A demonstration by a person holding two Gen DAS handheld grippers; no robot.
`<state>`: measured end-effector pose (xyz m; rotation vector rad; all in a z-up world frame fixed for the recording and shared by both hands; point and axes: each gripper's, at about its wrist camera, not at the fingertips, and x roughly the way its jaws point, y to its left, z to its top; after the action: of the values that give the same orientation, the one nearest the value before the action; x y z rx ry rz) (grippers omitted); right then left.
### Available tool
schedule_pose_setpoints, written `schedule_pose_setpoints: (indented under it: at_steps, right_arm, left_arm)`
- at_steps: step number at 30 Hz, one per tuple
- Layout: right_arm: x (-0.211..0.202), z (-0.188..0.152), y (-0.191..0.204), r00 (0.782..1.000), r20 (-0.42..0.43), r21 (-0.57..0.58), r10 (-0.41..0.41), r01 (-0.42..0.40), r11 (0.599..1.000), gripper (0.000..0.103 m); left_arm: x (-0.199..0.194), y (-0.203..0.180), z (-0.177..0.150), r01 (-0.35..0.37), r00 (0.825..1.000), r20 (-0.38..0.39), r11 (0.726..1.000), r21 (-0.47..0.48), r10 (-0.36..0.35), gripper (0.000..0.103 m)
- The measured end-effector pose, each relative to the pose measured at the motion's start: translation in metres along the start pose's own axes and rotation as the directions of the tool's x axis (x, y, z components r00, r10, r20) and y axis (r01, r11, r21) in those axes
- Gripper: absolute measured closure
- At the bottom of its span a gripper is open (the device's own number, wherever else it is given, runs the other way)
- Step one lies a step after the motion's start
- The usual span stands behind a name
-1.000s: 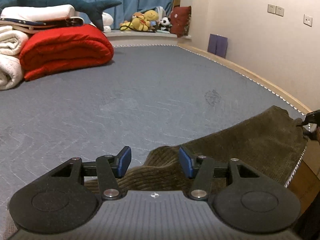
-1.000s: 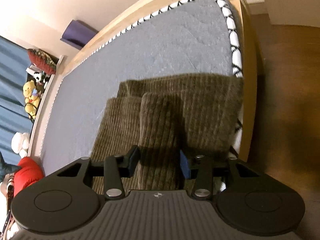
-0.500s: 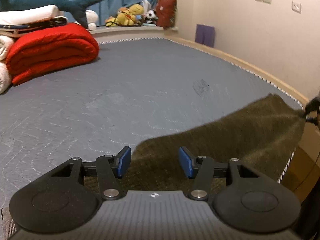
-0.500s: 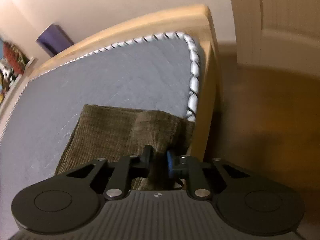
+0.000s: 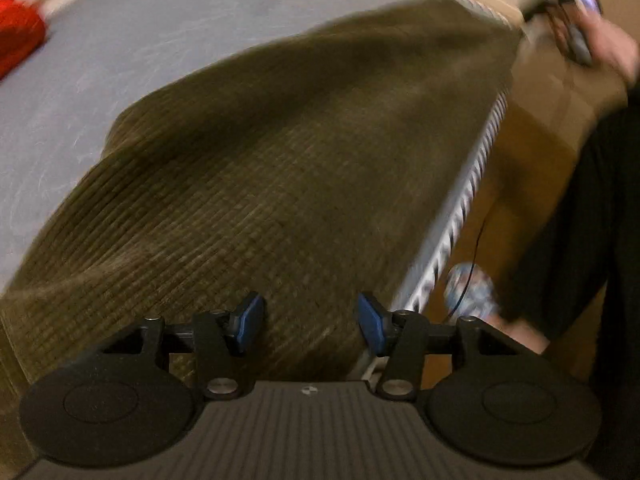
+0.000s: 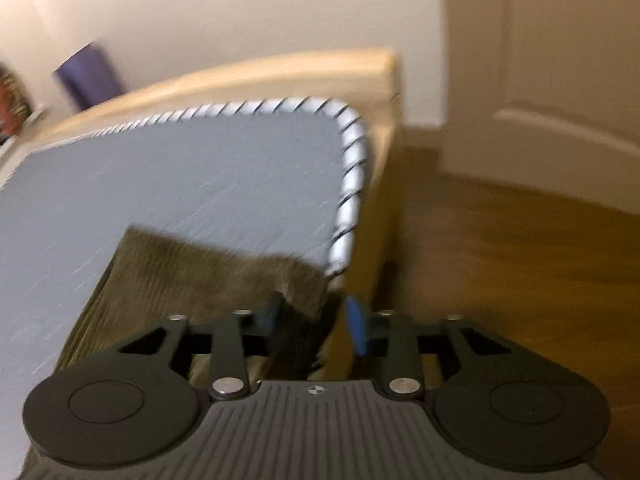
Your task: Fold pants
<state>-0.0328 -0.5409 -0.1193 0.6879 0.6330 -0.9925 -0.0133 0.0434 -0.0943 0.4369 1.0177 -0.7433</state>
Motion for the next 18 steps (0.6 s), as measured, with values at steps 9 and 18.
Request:
schedule_pose_setpoints:
  at_steps: [9,18]
  right_arm:
    - [0.005,0.022,0.067,0.933,0.050,-0.248,0.356,-0.334,0.909,0.053]
    - [0.071,0.008,0.137,0.967,-0.022,-0.563,0.253,-0.221,0.796,0.040]
  left_arm:
    - [-0.046,0.062,0.001,-0.055,0.978,0.184,0.969,-0.240,0.101,0.044]
    - [-0.084,0.147,-0.017,-0.125,0.918,0.246,0.814,-0.568,0.312,0.043]
